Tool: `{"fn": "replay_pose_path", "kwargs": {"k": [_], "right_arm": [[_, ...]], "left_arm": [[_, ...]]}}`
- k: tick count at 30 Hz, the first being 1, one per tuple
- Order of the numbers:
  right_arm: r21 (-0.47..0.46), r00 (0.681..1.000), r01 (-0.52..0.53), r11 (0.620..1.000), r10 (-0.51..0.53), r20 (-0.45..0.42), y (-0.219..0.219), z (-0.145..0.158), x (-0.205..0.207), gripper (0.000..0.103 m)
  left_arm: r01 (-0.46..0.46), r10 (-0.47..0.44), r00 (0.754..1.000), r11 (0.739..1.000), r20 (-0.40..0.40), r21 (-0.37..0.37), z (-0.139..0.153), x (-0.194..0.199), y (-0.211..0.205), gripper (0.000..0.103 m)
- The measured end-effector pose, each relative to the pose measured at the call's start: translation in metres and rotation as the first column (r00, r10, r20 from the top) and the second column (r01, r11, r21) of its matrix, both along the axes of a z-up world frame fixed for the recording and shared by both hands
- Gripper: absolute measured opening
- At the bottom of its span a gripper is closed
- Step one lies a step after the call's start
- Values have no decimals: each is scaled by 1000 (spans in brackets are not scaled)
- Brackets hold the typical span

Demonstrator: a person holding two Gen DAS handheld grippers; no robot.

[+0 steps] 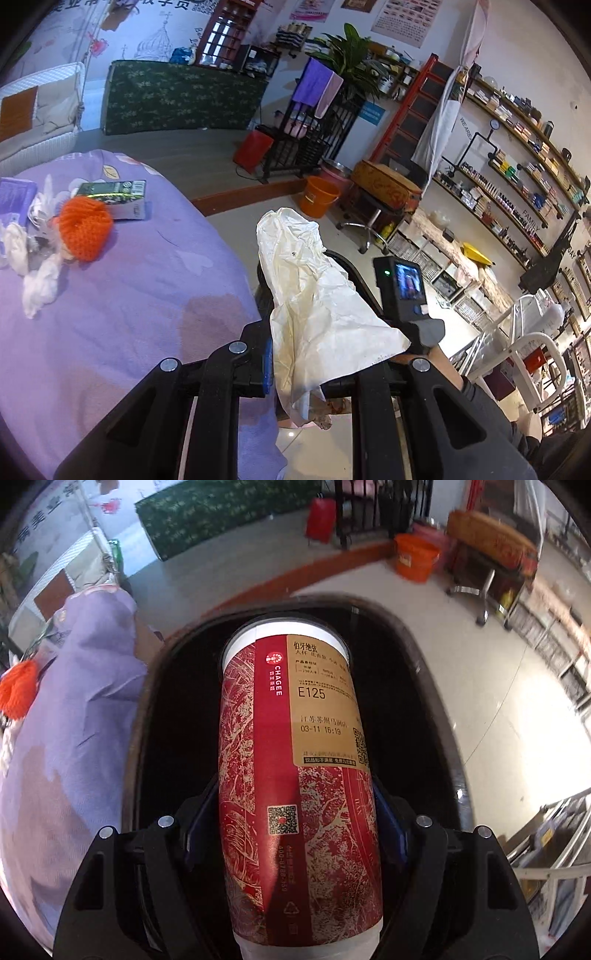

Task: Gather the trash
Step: 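Drop the paper cup into the black bin with the right tool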

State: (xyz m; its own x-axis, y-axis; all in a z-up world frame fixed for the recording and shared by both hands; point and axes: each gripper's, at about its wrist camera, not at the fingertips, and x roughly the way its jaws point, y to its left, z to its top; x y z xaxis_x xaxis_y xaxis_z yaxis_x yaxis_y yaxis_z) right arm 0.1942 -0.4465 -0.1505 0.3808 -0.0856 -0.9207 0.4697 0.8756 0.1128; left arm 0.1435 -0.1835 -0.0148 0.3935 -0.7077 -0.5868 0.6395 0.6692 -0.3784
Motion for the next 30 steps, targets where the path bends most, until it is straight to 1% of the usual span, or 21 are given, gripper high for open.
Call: {"fn": "replay_pose_path", "kwargs": {"k": [3, 8, 11, 15, 18, 21, 23, 25, 27, 30], "right_arm": [[22, 1000, 5, 1000, -5, -26, -4, -8, 12, 75], [17, 999, -8, 1000, 9, -46, -3, -16, 13, 75], [24, 999, -2, 1000, 3, -38, -1, -18, 8, 75], [6, 1000, 18, 1000, -18, -3, -2, -10, -5, 75], [-43, 998, 47, 998, -45, 49, 0, 6, -15, 75], [-92, 986, 104, 990, -91, 137, 0, 29, -32, 76], [-128, 972, 151, 980, -124, 198, -1, 45, -46, 81], [-160, 956, 193, 968, -148, 255, -1, 61, -60, 83], [-193, 939, 229, 954, -164, 304, 0, 77, -73, 83], [-221, 919, 261, 940, -173, 354, 1, 93, -88, 83]], "left_arm": [[16, -16, 1000, 1000, -14, 10, -4, -1, -7, 16], [33, -33, 999, 999, -26, 35, -10, -4, -17, 16], [38, -36, 999, 998, -34, 43, -14, -6, -22, 16], [45, -43, 998, 997, -37, 55, -17, -4, -28, 16], [52, -49, 998, 997, -41, 58, -17, -3, -35, 16], [70, -68, 997, 996, -47, 62, -19, -1, -46, 16], [96, -92, 994, 993, -56, 71, -21, 0, -59, 16], [122, -117, 991, 989, -64, 84, -25, 1, -73, 16], [143, -137, 989, 984, -59, 102, -27, 0, -87, 16], [180, -173, 983, 974, -61, 136, -33, -1, -109, 16]]}}
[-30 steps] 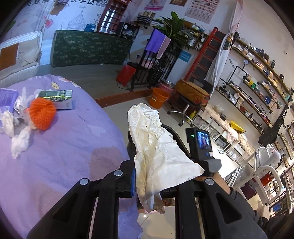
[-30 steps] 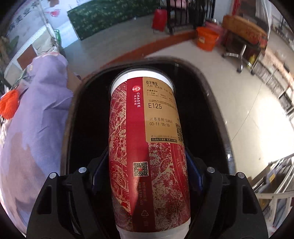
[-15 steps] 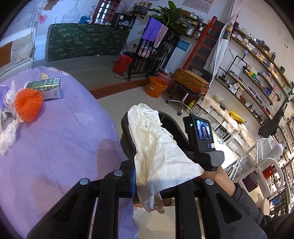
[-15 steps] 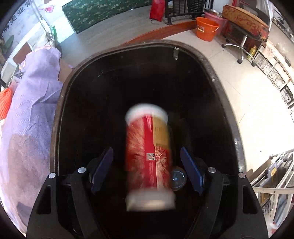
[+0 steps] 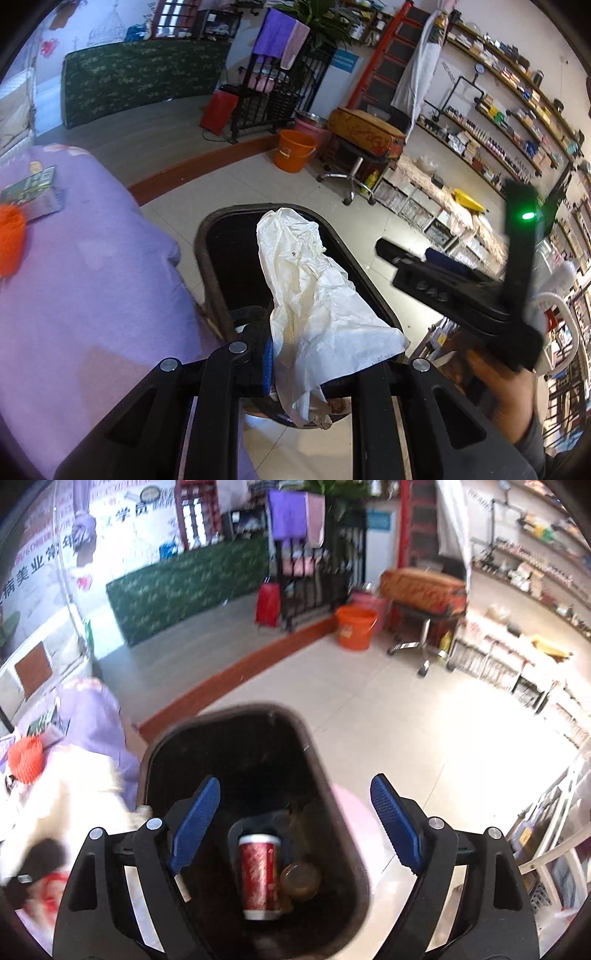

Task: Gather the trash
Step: 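Drop the paper cup into the black bin with the right tool, then release the crumpled white paper into the black bin with the left tool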

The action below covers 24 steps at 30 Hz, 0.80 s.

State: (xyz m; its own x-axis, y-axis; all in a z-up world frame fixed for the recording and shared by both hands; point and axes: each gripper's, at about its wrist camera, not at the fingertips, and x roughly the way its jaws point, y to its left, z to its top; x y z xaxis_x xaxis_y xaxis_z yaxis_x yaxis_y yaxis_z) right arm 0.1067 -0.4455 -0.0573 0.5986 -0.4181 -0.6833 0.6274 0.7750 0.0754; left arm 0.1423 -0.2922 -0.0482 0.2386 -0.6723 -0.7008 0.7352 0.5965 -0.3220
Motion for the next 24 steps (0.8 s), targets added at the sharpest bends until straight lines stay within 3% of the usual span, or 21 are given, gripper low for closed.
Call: {"fn": "replay_pose_path", "kwargs": {"k": [6, 14, 18, 20, 24], "right_arm": [[-73, 996, 54, 996, -48, 77, -1, 25, -24, 88], [-92, 986, 106, 990, -93, 135, -11, 42, -49, 90], [-100, 987, 111, 989, -98, 128, -17, 43, -51, 91], [-90, 988, 109, 990, -98, 123, -18, 42, -51, 91], [-69, 989, 106, 992, -97, 115, -18, 37, -50, 91]], "left_arm": [[57, -56, 998, 996, -20, 64, -15, 0, -26, 16], [124, -122, 992, 980, -22, 156, -35, -4, -48, 17], [148, -144, 989, 971, -35, 187, -40, -3, -52, 36], [148, -144, 989, 971, -31, 187, -40, -1, -54, 57], [136, -135, 991, 976, -21, 169, -36, -1, -49, 66]]}}
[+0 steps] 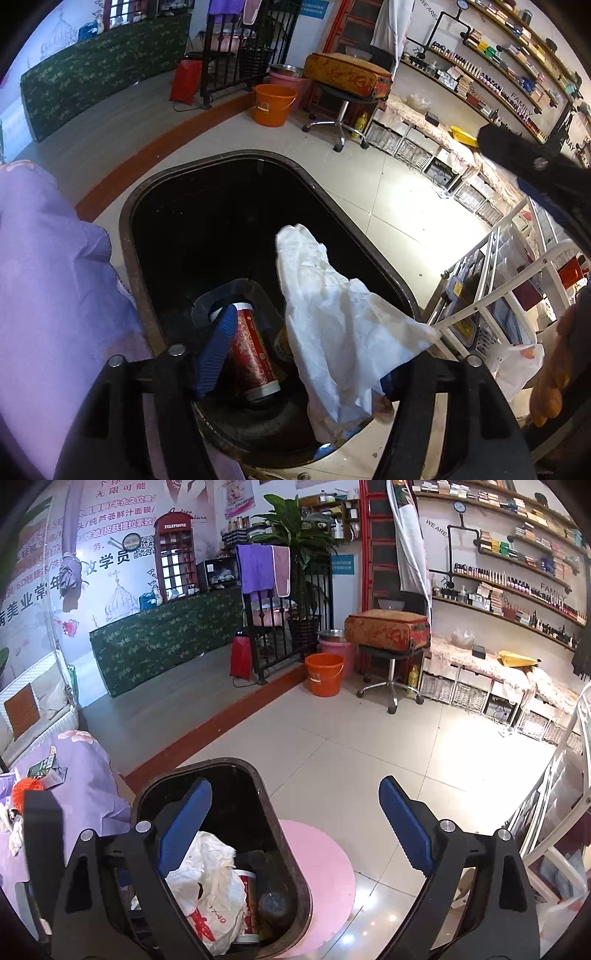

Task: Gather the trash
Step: 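Release the crumpled white paper into the black bin with the left tool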

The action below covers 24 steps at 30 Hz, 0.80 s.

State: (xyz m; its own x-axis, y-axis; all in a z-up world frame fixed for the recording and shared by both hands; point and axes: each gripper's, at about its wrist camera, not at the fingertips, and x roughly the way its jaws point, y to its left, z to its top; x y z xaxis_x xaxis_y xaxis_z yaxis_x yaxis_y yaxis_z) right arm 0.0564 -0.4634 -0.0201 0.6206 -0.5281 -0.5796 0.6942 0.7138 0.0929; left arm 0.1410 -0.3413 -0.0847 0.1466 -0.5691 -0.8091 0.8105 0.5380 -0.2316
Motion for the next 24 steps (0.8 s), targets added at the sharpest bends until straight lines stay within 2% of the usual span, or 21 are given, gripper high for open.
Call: {"fn": "replay_pose_path", "kwargs": {"k": [4, 11, 17, 19, 24], "right_arm": [[28, 1000, -17, 999, 17, 1, 0, -5, 4, 91], [51, 1000, -29, 998, 29, 3, 4, -8, 8, 91], [60, 999, -40, 997, 41, -6, 9, -12, 13, 91], [65, 999, -49, 997, 49, -4, 11, -11, 15, 91], [61, 993, -117, 991, 117, 2, 29, -12, 28, 93]], "left_arm": [[-17, 17, 1000, 999, -7, -30, 7, -1, 8, 69], [-40, 42, 999, 997, 28, -70, 23, -10, 21, 72], [-74, 83, 992, 993, 96, -93, 37, -17, 40, 77], [-95, 107, 987, 990, 116, -104, 40, -17, 50, 78], [-178, 196, 975, 972, 108, -154, 43, -9, 87, 83]]}}
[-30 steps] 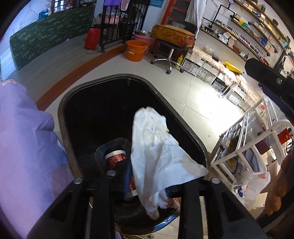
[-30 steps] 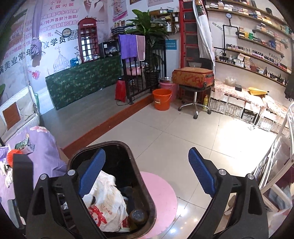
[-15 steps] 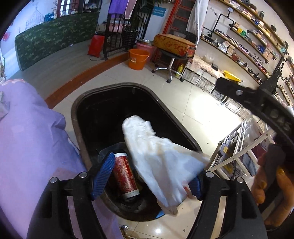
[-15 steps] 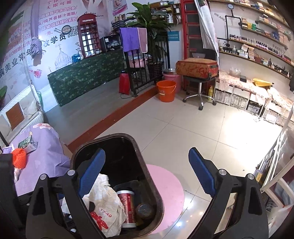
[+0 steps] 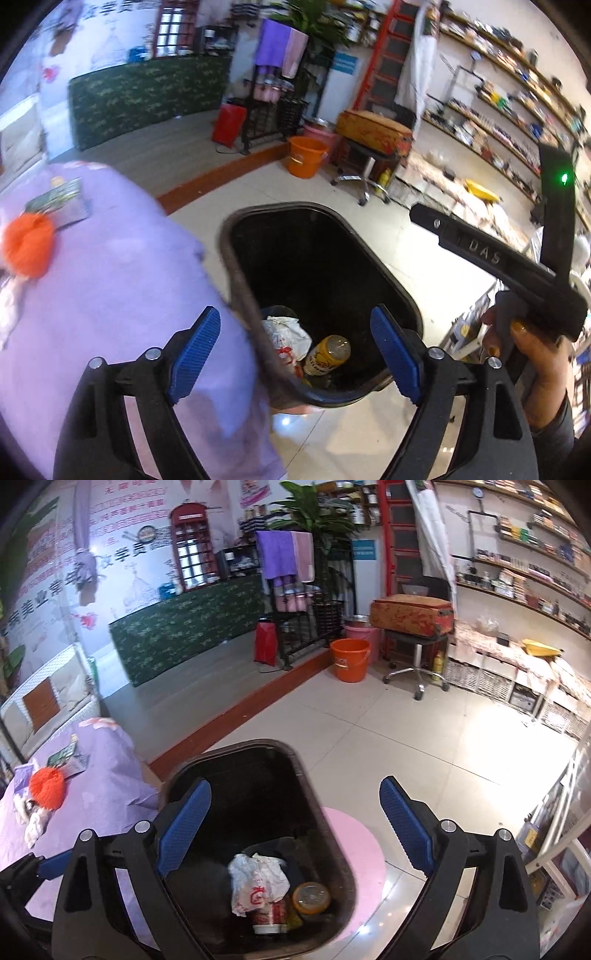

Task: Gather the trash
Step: 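Release the crumpled white paper into the black bin with the left tool, then move both tools back to the table and grasp white tissue with the left tool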

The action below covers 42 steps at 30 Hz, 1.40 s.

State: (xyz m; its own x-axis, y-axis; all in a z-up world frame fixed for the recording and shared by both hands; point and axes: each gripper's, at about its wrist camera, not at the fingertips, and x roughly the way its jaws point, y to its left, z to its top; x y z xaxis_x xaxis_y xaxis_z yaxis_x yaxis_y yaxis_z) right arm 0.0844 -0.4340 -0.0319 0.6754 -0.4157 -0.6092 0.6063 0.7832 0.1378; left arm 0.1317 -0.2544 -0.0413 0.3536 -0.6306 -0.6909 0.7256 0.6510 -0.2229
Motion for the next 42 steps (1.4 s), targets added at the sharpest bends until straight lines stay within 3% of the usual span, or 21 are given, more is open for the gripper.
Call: {"fn": "replay_pose_path", "kwargs": {"k": [4, 9, 18, 24, 27, 29, 36, 39, 41, 42], "right_arm": [[7, 994, -106, 994, 106, -9, 27, -4, 21, 93], [22, 968, -249, 968, 249, -20, 66, -10, 49, 93], [100, 853, -516, 851, 521, -26, 149, -16, 103, 93], [98, 797, -599, 795, 603, -24, 195, -10, 127, 93], [78, 781, -620, 781, 624, -35, 208, -7, 133, 93], [72, 774, -628, 775, 632, -47, 213, -6, 137, 93], [78, 765, -635, 768, 640, -76, 219, -9, 144, 93], [82, 761, -637, 766, 643, -90, 219, -10, 150, 93], [83, 758, -640, 764, 645, -95, 220, -12, 153, 93], [81, 757, -641, 763, 646, -97, 220, -12, 154, 93]], "left_arm": [[-100, 100, 995, 995, 11, -2, -2, 12, 33, 83], [-249, 249, 969, 968, -5, 13, -9, 29, 90, 83], [-476, 479, 876, 878, -58, 50, -20, 54, 182, 83], [-537, 541, 840, 839, -37, 82, -19, 90, 208, 81], [-537, 542, 839, 838, -41, 91, -26, 107, 227, 78], [-533, 541, 839, 838, -57, 111, -32, 123, 232, 71], [-511, 531, 835, 845, -145, 155, -51, 172, 229, 64], [-502, 524, 838, 850, -154, 160, -53, 176, 228, 53], [-491, 511, 848, 858, -141, 152, -47, 170, 228, 35], [-487, 506, 851, 861, -142, 147, -45, 166, 229, 34]]}}
